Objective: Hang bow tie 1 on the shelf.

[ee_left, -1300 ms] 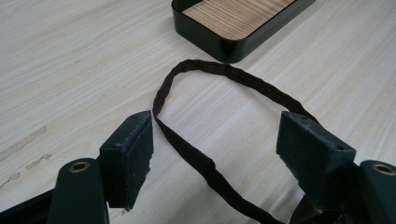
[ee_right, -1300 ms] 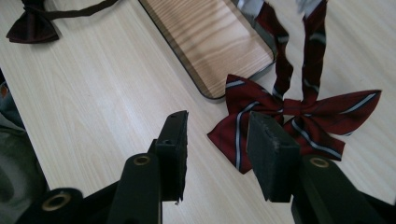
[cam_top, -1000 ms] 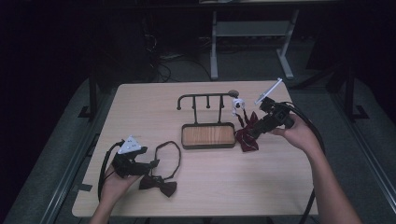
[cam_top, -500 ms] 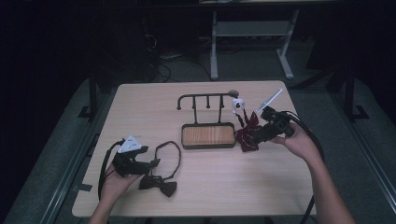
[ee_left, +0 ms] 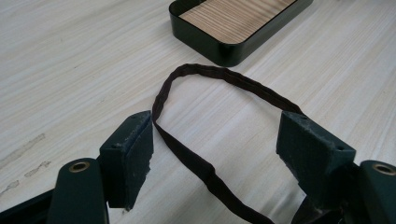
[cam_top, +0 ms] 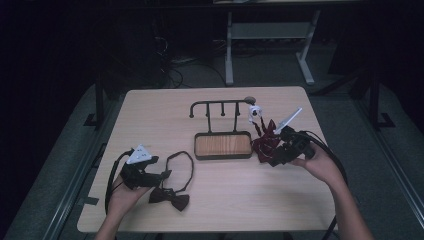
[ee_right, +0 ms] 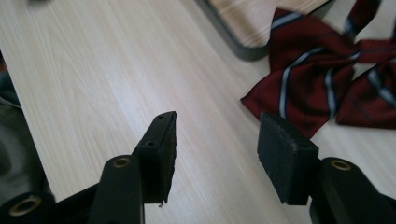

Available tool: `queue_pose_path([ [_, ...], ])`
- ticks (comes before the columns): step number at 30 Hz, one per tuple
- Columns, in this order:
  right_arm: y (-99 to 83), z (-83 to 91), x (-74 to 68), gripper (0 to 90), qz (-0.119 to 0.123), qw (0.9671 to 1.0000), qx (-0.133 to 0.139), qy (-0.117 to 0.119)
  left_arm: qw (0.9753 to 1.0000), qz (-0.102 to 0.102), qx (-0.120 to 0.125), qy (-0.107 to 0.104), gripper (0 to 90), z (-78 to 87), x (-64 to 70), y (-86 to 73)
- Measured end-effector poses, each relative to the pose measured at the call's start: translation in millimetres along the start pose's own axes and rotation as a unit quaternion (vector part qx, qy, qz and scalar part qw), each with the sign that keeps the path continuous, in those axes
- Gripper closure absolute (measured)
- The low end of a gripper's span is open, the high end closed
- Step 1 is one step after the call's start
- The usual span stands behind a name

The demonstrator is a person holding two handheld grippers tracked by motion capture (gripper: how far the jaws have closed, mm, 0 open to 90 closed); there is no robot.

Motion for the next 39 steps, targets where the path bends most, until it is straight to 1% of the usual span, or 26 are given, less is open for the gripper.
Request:
queue_pose_path([
  [1, -2.3, -1.2, -1.3, 46.4, -0.005, 1.0000, -0.003, 0.001, 1.0000, -0.001, -0.002, 0.001, 27.8, 0.0, -0.2, -0.3],
  [2, -5.0, -2.8, -2.1, 46.4, -0.006, 1.0000, -0.003, 0.000, 1.0000, 0.005, 0.000, 0.000, 27.8, -0.5, 1.0, -0.6],
  [3, -8.0, -4.2, -2.9, 46.4, -0.005, 1.0000, -0.002, 0.001, 1.0000, -0.001, -0.002, 0.001, 27.7, -0.4, 0.8, -0.7],
  [6, -13.5, -6.0, -5.3, 45.9, -0.008, 1.0000, 0.000, 0.001, 1.0000, -0.002, -0.004, 0.001, 27.8, -0.2, 1.6, -1.5],
  [11, -21.4, -6.8, -9.3, 44.8, -0.006, 0.9999, 0.011, -0.003, 1.0000, 0.000, -0.005, 0.002, 27.8, -0.3, 1.9, -1.1],
  [14, -25.3, -8.0, -11.3, 44.5, -0.008, 0.9998, 0.018, -0.001, 1.0000, -0.003, -0.005, 0.003, 27.8, 0.0, 2.7, -0.4],
  [16, -27.4, -8.8, -11.5, 44.4, -0.006, 0.9998, 0.020, -0.005, 1.0000, -0.004, -0.006, 0.003, 27.8, -0.3, 3.0, -0.4],
  [17, -28.2, -9.2, -12.4, 44.5, -0.007, 0.9997, 0.022, -0.001, 1.0000, -0.005, -0.007, 0.004, 27.8, -0.2, 2.8, -0.7],
  [21, -29.5, -12.4, -13.3, 44.4, -0.010, 0.9997, 0.024, 0.000, 0.9999, -0.004, -0.011, 0.006, 27.8, 0.6, 2.0, -1.8],
  [24, -30.6, -14.7, -15.2, 43.8, -0.009, 0.9997, 0.022, 0.000, 0.9999, -0.004, -0.009, 0.009, 27.9, 1.4, 1.2, -1.4],
  [28, -33.9, -15.8, -17.1, 43.6, -0.008, 0.9996, 0.029, -0.001, 0.9999, -0.007, -0.012, 0.006, 29.5, 0.5, 2.5, -0.7],
  [30, -36.6, -16.2, -17.2, 43.2, -0.011, 0.9995, 0.028, -0.002, 0.9999, -0.002, -0.011, -0.001, 30.4, 0.0, 4.5, 0.8],
  [33, -40.1, -15.5, -17.9, 42.7, -0.015, 0.9995, 0.028, 0.000, 0.9998, -0.011, -0.014, -0.002, 31.7, -0.4, 5.9, 5.0],
  [34, -41.7, -14.9, -17.7, 42.6, -0.015, 0.9995, 0.029, -0.002, 0.9998, -0.010, -0.014, -0.003, 32.6, -0.4, 6.6, 5.9],
  [35, -42.6, -14.2, -17.9, 42.6, -0.016, 0.9995, 0.029, -0.002, 0.9996, -0.020, -0.019, -0.002, 33.4, 0.0, 5.6, 7.4],
  [39, -47.3, -11.9, -17.0, 42.2, -0.020, 0.9993, 0.031, -0.002, 0.9994, -0.021, -0.027, -0.001, 37.4, -1.0, 2.3, 12.3],
])
Point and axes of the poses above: each handheld gripper's, and its own axes: z roughly backward along the jaws, y roughly out of its top, x roughly to its right, the point moved 8 cm from there along -z, roughly forward along the jaws, and after that the axes turned 5 degrees about -y, right-handed, at the moved point
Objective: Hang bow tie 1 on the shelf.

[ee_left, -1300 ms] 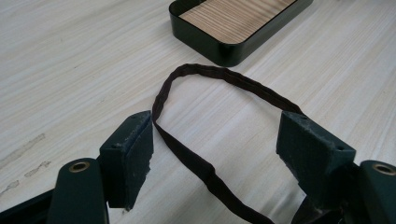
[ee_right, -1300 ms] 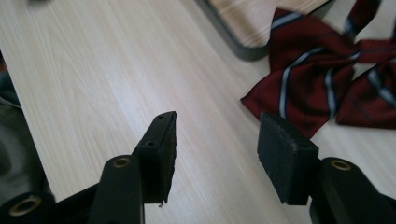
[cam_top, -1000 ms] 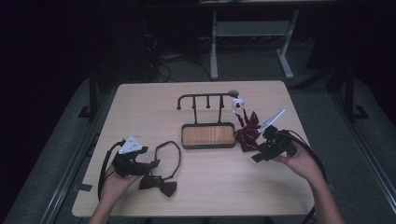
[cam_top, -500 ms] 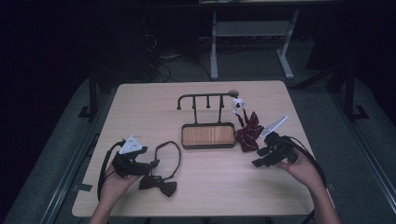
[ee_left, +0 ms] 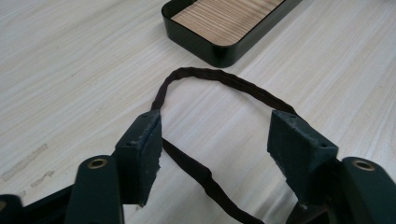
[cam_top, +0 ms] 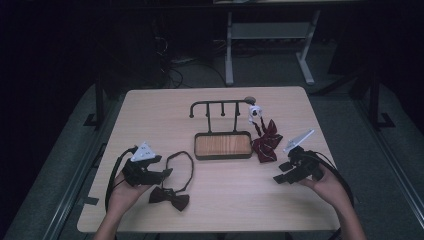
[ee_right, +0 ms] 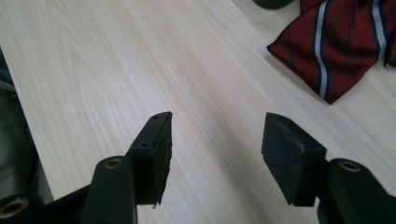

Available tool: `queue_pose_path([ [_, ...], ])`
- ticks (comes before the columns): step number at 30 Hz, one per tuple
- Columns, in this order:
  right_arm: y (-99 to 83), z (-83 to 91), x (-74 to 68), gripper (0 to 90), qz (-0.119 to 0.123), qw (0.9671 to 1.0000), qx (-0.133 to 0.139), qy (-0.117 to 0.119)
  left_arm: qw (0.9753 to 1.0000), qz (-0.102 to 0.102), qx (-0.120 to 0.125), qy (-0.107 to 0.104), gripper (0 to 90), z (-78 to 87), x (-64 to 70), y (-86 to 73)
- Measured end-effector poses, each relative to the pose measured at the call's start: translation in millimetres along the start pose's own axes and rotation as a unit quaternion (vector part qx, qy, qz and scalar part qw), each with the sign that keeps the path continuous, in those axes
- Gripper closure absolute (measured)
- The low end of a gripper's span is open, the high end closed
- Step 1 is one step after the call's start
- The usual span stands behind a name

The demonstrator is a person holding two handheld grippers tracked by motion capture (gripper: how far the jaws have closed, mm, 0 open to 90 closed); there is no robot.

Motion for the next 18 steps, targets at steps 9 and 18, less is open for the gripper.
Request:
queue_pose_path([
  [9, -0.2, 1.2, -0.6, 41.5, 0.001, 1.0000, 0.004, 0.003, 0.9993, -0.009, -0.036, -0.006, 47.6, -6.9, -15.5, 12.7],
  [18, 2.0, 1.5, -3.1, 40.9, 0.006, 1.0000, 0.005, 0.006, 0.9968, -0.021, -0.078, -0.005, 51.5, -18.0, -25.6, 21.8],
])
Point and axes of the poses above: each handheld gripper's, and its own axes: z roughly backward along the jaws, y roughly out of its top, x roughly to its right, the point moved 8 cm from there along -z, roughly forward along the jaws, and after that the axes turned 5 degrees about -y, right-handed, at the moved point
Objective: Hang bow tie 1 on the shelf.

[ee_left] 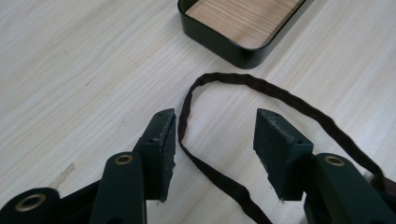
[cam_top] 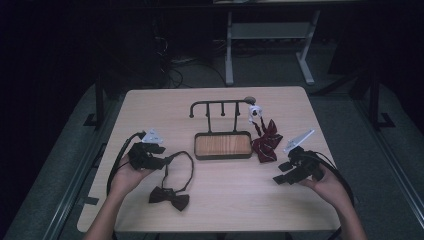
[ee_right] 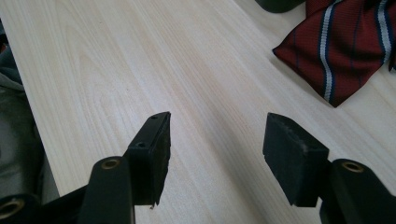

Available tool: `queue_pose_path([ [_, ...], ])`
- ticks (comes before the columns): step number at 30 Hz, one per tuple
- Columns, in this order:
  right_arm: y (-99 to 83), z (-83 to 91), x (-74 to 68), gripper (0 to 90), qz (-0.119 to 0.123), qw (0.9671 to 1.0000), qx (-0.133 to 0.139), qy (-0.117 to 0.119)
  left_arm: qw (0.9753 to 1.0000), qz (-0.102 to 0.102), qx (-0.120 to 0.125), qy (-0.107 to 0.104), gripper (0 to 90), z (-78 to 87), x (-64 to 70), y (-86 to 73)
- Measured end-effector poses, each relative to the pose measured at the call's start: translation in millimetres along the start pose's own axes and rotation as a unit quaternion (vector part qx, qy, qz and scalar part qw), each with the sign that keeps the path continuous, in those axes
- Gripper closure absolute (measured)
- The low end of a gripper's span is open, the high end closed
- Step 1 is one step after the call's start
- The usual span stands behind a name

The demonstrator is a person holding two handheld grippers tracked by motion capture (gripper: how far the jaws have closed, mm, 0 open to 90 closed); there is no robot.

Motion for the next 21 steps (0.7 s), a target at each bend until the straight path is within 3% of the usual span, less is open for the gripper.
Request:
queue_pose_path([
  [8, 0.1, 2.1, 0.5, 40.3, 0.001, 1.0000, 0.003, -0.002, 0.9991, -0.008, -0.040, -0.010, 65.1, -16.1, -5.6, 4.2],
  [21, 1.8, 4.6, 0.5, 40.2, 0.004, 1.0000, 0.007, -0.006, 0.9968, 0.001, -0.080, -0.006, 67.3, -31.2, -16.9, -0.4],
])
Point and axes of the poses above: each handheld gripper's, and its own axes: z roughly backward along the jaws, y roughly out of its top, x roughly to its right, the point moved 8 cm from there along -z, roughly forward along the jaws, and after that the axes turned 5 degrees about -y, right-handed, at the moved point
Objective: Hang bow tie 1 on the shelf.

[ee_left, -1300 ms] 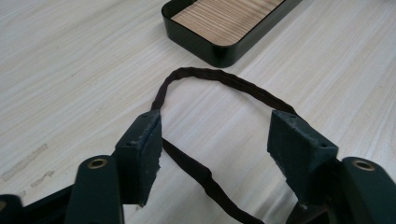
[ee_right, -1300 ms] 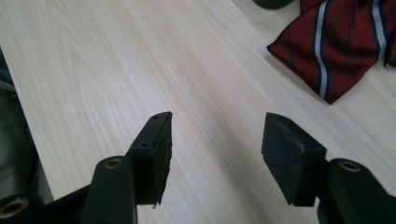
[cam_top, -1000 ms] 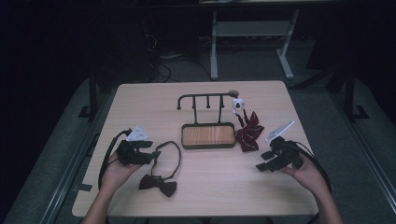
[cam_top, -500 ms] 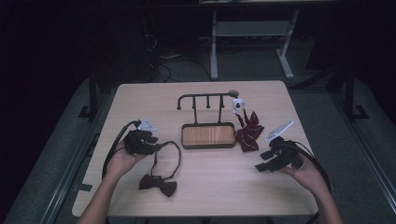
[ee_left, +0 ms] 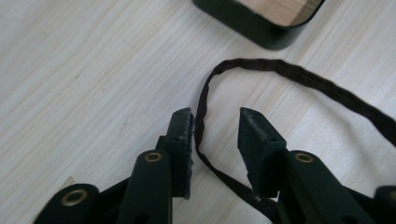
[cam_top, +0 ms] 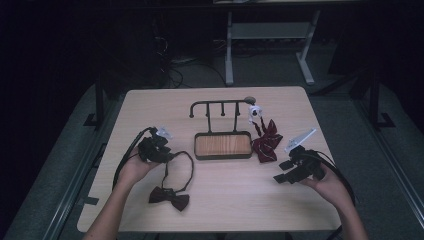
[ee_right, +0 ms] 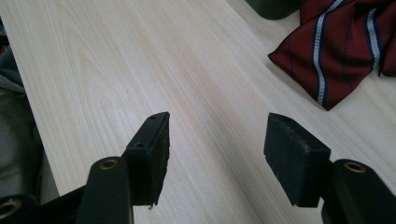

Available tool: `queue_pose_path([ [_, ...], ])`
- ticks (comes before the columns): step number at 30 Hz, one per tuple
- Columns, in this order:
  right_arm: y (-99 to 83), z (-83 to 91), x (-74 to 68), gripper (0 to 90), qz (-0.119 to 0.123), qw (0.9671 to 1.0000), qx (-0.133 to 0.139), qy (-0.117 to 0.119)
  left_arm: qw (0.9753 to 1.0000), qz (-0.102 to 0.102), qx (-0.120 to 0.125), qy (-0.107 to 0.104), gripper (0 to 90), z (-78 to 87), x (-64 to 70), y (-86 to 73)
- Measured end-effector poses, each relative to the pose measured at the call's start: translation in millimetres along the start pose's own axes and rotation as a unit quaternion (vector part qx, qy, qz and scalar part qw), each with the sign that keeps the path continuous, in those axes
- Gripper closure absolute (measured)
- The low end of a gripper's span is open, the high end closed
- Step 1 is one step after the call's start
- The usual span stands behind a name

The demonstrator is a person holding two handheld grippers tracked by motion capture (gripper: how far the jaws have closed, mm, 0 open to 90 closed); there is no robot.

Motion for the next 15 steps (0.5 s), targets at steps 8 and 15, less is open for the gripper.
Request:
queue_pose_path([
  [8, 0.7, -0.6, -1.8, 40.4, 0.001, 1.0000, -0.003, 0.001, 0.9997, 0.017, -0.019, -0.001, 71.1, -9.6, -7.6, -3.7],
  [15, 0.8, -0.4, -1.6, 40.5, 0.004, 1.0000, -0.002, 0.000, 0.9994, 0.023, -0.024, 0.007, 70.4, -14.9, -12.5, -4.2],
])
Point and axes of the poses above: each handheld gripper's, and its own axes: z roughly backward along the jaws, y roughly out of its top, x roughly to its right, the point moved 8 cm from there along -z, roughly forward along the jaws, and after that the axes turned 5 degrees about -y, right-handed, at the moved point
